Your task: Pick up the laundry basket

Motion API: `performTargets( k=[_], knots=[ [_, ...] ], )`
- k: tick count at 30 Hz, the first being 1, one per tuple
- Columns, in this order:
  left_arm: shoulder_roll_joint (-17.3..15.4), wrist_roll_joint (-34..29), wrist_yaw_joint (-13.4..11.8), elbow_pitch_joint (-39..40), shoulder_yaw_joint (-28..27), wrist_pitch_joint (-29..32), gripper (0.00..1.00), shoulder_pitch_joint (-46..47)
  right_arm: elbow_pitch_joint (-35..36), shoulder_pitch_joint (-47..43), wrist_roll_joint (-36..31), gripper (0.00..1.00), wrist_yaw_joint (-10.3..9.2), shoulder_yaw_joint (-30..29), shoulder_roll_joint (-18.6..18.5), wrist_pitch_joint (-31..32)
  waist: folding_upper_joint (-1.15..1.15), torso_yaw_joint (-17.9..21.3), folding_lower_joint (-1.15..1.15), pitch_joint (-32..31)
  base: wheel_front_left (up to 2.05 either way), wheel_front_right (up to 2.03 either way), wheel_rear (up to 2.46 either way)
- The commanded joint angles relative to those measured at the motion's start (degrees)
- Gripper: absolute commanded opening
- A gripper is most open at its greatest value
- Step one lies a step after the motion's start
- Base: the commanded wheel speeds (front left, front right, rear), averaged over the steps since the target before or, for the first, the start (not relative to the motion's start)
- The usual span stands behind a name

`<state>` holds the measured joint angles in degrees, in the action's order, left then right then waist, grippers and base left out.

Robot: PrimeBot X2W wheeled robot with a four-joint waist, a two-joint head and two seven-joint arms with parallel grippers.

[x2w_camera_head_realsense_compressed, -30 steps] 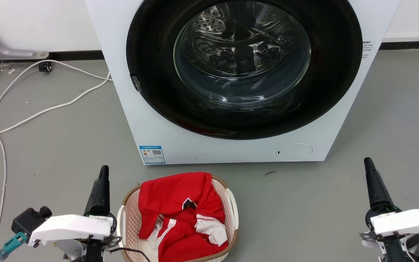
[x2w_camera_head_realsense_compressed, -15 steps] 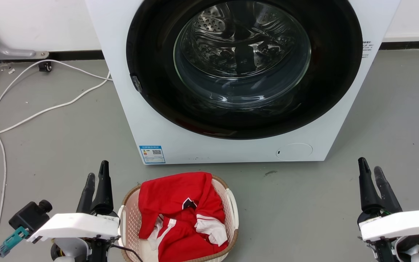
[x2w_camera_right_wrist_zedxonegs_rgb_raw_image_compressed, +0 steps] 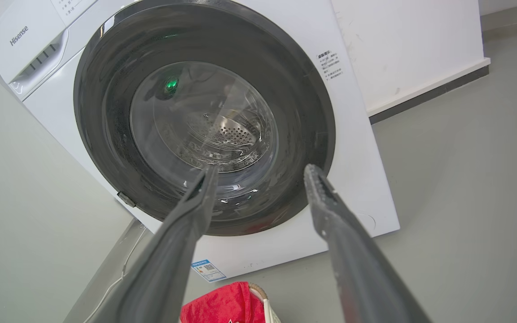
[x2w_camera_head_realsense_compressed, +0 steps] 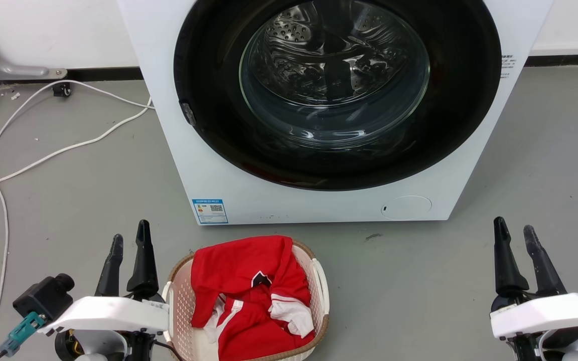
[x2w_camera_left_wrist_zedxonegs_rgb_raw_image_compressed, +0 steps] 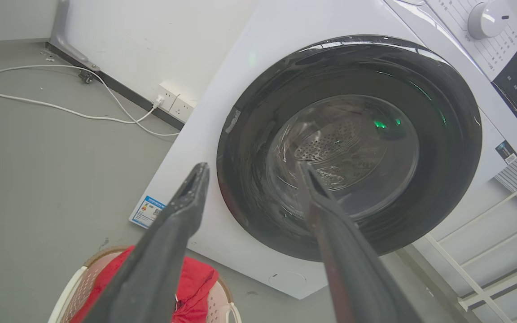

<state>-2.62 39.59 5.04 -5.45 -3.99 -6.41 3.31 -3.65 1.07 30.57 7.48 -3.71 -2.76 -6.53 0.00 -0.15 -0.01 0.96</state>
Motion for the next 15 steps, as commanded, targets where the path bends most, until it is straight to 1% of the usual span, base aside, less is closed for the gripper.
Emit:
performTargets(
  k=[1, 15],
  knots=[
    [-0.3, -1.5, 0.3, 0.9, 0.0, -0.6, 1.00, -0.1, 1.0, -0.1, -1.7, 1.00, 0.02, 0.0, -0.2, -0.5, 0.00, 0.0, 0.01, 0.0, 0.00, 0.00, 0.00],
    [-0.3, -10.6, 0.3, 1.4, 0.0, -2.7, 1.00, -0.7, 2.7, -0.9, -11.0, 1.00, 0.01, 0.6, -0.2, -2.7, 0.00, 0.0, 0.01, 0.1, 0.00, 0.00, 0.00]
  ],
)
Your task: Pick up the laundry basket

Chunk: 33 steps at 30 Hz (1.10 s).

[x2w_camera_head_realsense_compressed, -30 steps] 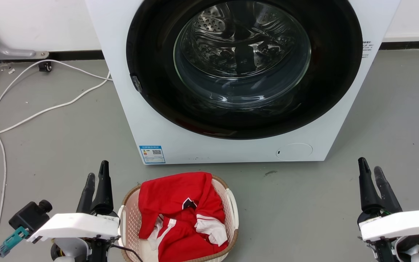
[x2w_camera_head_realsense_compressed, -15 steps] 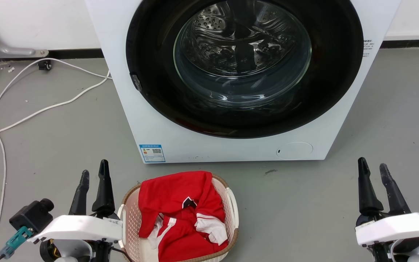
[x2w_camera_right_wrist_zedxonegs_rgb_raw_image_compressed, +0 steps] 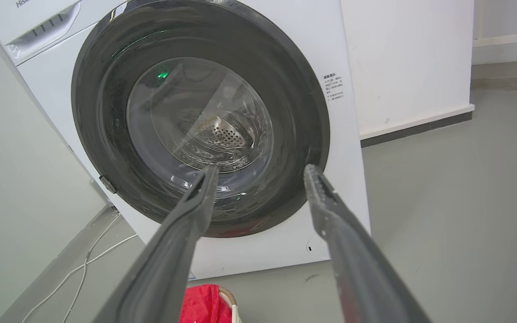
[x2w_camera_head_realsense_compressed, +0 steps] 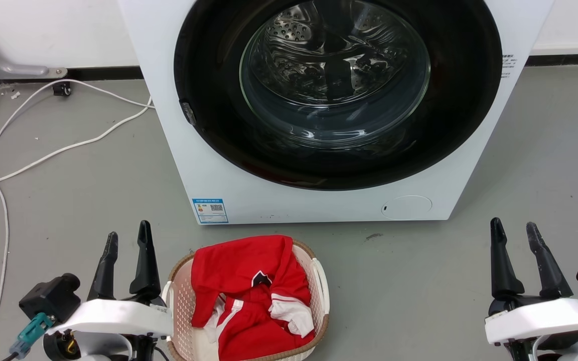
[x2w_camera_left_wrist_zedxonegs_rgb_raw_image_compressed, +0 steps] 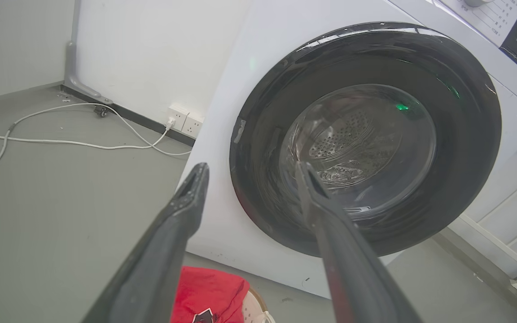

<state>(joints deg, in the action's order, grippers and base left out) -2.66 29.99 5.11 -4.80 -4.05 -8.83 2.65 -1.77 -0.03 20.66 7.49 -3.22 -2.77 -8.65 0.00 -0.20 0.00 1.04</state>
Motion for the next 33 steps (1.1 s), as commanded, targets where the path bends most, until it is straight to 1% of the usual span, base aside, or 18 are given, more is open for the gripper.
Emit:
performTargets(
  k=[1, 18, 33],
  knots=[
    [-0.2, -1.5, 0.2, 0.8, 0.0, -0.5, 1.00, -0.1, 1.0, 0.1, -1.7, 1.00, 0.00, 0.2, -0.2, -0.7, 0.00, 0.0, 0.00, 0.0, 0.00, 0.00, 0.00],
    [-0.3, -11.2, 0.0, 1.1, 0.3, -2.8, 1.00, -1.1, 2.5, -1.2, -11.6, 1.00, 0.00, 0.5, -0.2, -3.0, 0.00, 0.0, 0.00, -0.1, 0.00, 0.00, 0.00],
    [-0.3, -19.2, -0.5, 1.4, 0.7, -4.6, 1.00, -2.2, 3.6, -2.3, -19.1, 1.00, -0.01, 0.8, -0.2, -4.7, 0.00, -0.1, 0.00, -0.4, 0.00, 0.00, 0.00]
  ],
)
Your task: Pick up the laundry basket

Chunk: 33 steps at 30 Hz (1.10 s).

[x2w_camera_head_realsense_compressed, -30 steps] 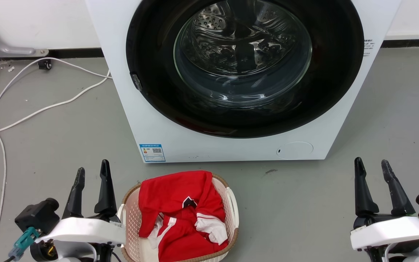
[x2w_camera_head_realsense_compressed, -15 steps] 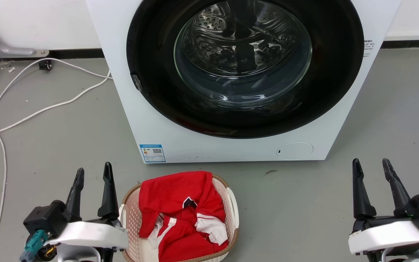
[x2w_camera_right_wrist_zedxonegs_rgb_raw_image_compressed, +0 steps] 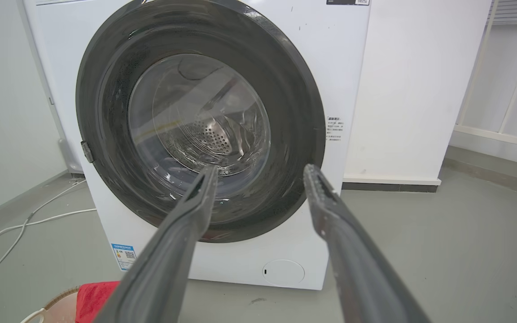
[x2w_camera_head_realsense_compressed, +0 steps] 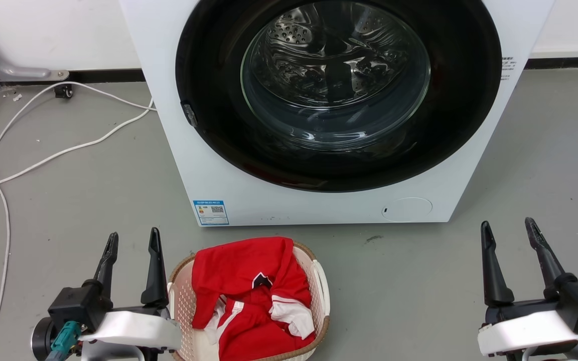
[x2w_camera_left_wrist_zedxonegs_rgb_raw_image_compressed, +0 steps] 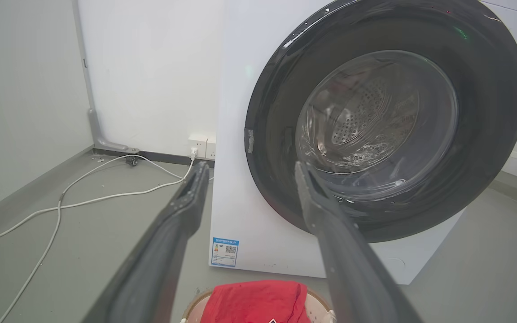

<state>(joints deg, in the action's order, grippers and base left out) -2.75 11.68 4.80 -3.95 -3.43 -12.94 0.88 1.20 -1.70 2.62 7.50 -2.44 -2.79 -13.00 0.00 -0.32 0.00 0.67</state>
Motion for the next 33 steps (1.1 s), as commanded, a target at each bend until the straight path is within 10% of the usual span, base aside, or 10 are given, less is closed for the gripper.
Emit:
performTargets(
  k=[1, 33],
  knots=[
    [-0.2, -0.9, -0.2, 0.5, 0.1, -0.5, 1.00, -0.4, 0.6, -0.7, -1.1, 1.00, -0.02, 0.0, -0.2, -0.4, 0.00, 0.0, 0.00, 0.0, 0.00, 0.00, 0.00],
    [-0.2, -8.6, -1.5, 0.6, 0.2, -2.4, 1.00, -1.7, -1.7, -1.5, 1.3, 1.00, -0.03, -0.7, -0.2, -2.2, 0.00, 0.0, 0.00, -0.1, 0.00, 0.00, 0.00]
  ],
)
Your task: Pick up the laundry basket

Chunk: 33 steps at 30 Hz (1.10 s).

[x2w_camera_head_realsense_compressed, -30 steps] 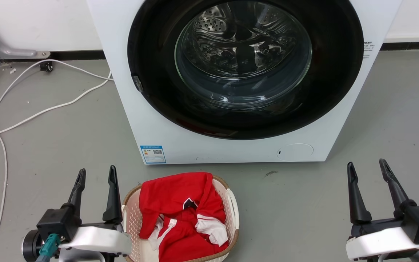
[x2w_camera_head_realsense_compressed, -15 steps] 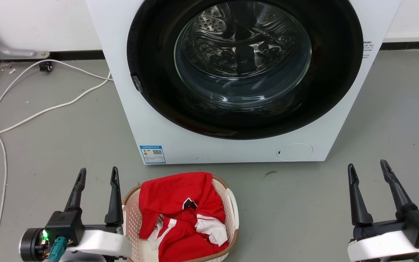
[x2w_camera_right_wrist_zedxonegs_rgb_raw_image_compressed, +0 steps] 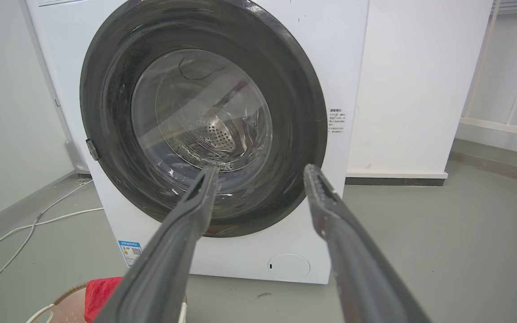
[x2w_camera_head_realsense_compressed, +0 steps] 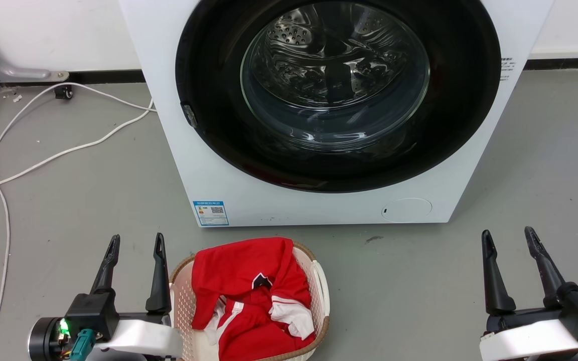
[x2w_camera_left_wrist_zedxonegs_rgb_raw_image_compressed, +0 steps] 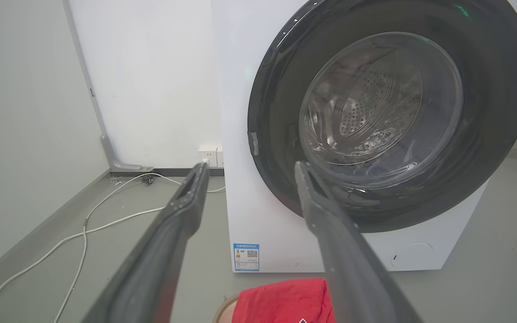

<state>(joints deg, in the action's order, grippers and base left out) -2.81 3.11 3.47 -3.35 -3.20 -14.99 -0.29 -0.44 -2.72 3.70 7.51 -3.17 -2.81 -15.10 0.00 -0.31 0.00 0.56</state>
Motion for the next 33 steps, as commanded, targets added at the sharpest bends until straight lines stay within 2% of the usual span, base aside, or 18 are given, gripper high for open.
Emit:
performTargets(
  k=[1, 14, 20, 25, 33],
  knots=[
    [-0.1, 0.0, -0.2, 0.0, 0.0, -0.3, 1.00, -0.6, -0.2, -0.5, 0.3, 1.00, -0.04, 0.0, -0.1, -0.1, 0.00, 0.0, 0.00, 0.0, 0.00, 0.00, 0.00],
    [-0.1, 0.0, -0.1, 0.0, -0.4, -0.3, 1.00, -0.3, -0.2, -0.6, -0.3, 1.00, -0.04, 0.7, -0.1, -0.1, 0.00, 0.0, 0.00, 0.3, 0.00, 0.00, 0.00],
    [-0.1, 0.7, -0.7, -0.3, -2.2, -0.3, 1.00, 0.7, -1.2, 2.0, -1.5, 1.00, -0.04, 3.1, -0.1, -0.1, 0.00, 0.2, 0.00, 1.4, 0.00, 0.00, 0.00],
    [-0.2, -0.6, 0.3, -2.8, -4.4, -0.3, 1.00, 3.3, -5.1, 6.3, -3.2, 1.00, -0.04, 6.3, -0.1, -0.1, 0.00, -0.3, 0.00, 4.1, 0.00, 0.00, 0.00],
    [-2.4, -1.3, 1.4, -10.3, -6.9, -0.2, 1.00, 11.1, -14.5, 15.5, -4.7, 1.00, -0.04, 11.6, -0.1, -0.1, 0.00, -1.6, 0.00, 12.0, 0.00, 0.00, 0.00]
  ],
)
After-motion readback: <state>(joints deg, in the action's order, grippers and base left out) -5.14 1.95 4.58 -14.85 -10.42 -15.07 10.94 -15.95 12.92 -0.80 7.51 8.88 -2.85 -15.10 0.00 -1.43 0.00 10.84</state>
